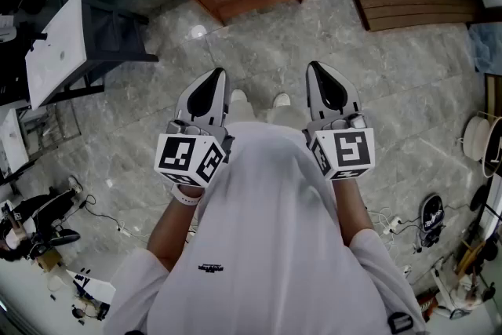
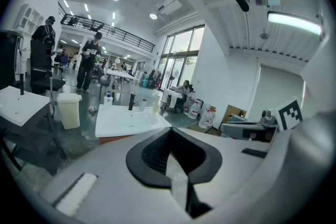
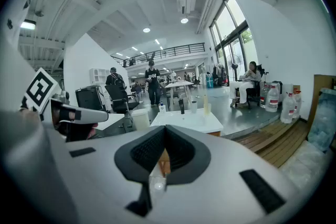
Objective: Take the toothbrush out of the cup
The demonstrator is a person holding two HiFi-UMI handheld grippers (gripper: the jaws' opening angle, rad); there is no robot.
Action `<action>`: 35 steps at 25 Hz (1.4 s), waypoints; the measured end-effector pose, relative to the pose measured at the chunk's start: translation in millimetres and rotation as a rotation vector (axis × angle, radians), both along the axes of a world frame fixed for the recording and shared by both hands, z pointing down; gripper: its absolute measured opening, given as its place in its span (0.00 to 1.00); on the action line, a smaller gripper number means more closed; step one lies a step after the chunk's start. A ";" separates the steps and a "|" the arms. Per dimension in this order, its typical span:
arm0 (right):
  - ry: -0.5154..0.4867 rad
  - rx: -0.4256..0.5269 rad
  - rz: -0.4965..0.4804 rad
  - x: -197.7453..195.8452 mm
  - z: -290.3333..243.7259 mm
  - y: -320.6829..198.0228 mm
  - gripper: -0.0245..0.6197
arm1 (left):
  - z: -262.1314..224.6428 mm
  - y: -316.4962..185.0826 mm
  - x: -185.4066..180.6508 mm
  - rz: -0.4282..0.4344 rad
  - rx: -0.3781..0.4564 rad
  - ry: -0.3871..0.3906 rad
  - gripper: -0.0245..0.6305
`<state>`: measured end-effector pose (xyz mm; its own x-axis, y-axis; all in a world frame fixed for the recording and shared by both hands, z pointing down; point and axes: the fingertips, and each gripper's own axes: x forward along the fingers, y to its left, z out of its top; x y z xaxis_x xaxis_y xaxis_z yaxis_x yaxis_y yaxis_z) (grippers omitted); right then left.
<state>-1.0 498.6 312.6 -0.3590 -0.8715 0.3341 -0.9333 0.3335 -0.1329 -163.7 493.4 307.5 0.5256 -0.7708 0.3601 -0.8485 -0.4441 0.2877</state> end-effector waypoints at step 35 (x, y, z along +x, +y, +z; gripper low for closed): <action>-0.004 0.022 0.190 -62.8 8.9 -204.5 0.05 | 26.9 -208.1 -106.5 0.046 -0.015 0.093 0.05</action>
